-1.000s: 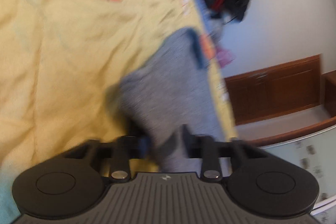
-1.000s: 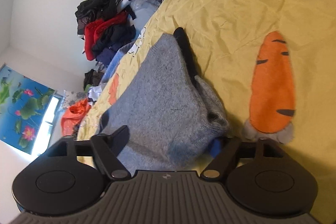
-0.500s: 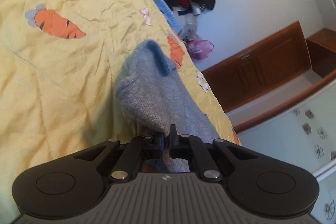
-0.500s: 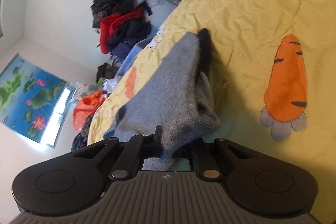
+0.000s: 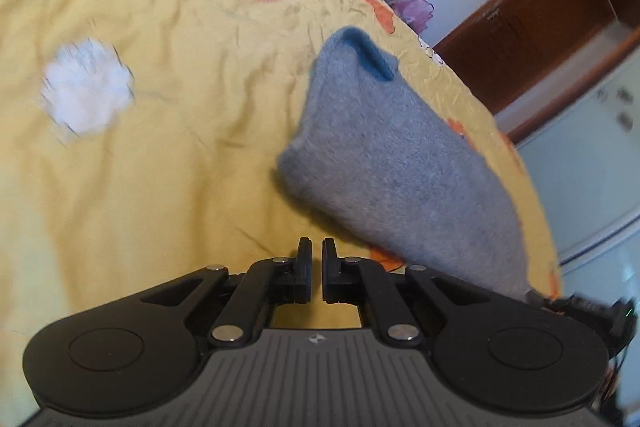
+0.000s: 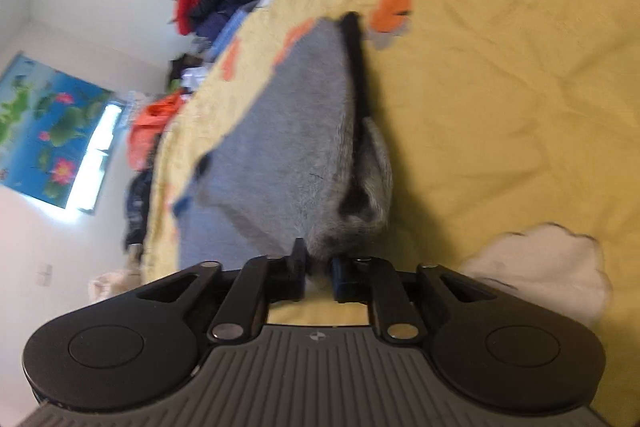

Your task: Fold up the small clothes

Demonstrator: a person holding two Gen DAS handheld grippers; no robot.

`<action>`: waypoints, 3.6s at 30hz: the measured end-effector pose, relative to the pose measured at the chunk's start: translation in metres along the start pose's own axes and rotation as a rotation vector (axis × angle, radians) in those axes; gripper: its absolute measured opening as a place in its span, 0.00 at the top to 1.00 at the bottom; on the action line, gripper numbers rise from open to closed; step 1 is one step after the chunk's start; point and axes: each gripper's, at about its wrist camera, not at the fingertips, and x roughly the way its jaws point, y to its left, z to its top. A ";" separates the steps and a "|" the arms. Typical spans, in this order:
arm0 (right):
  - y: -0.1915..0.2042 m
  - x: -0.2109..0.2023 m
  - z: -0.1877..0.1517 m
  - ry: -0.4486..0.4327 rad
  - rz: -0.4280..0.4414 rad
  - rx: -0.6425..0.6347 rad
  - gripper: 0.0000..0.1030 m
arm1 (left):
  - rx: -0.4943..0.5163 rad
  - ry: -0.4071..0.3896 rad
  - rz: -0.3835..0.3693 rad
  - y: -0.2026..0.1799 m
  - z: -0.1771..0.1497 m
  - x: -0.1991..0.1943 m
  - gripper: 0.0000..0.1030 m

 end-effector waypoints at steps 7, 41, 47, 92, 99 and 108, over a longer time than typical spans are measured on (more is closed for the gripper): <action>0.043 -0.031 0.052 -0.211 -0.064 -0.244 0.38 | 0.556 -0.274 0.283 -0.064 0.068 0.006 0.54; 0.120 0.158 0.106 -0.039 -0.277 -0.629 0.30 | 0.812 -0.100 0.361 -0.110 0.154 0.205 0.71; 0.115 0.141 0.111 -0.109 -0.332 -0.625 0.30 | 0.521 -0.172 0.499 -0.083 0.180 0.174 0.71; 0.124 0.075 -0.006 -0.052 -0.289 -0.831 0.13 | 0.705 -0.083 0.026 -0.129 -0.007 0.075 0.29; 0.091 0.076 -0.040 0.015 -0.363 -0.924 0.00 | 0.819 -0.017 0.010 -0.121 -0.030 0.097 0.27; 0.110 0.044 -0.035 -0.003 -0.263 -0.813 0.09 | 0.409 -0.107 0.009 -0.082 -0.018 0.040 0.28</action>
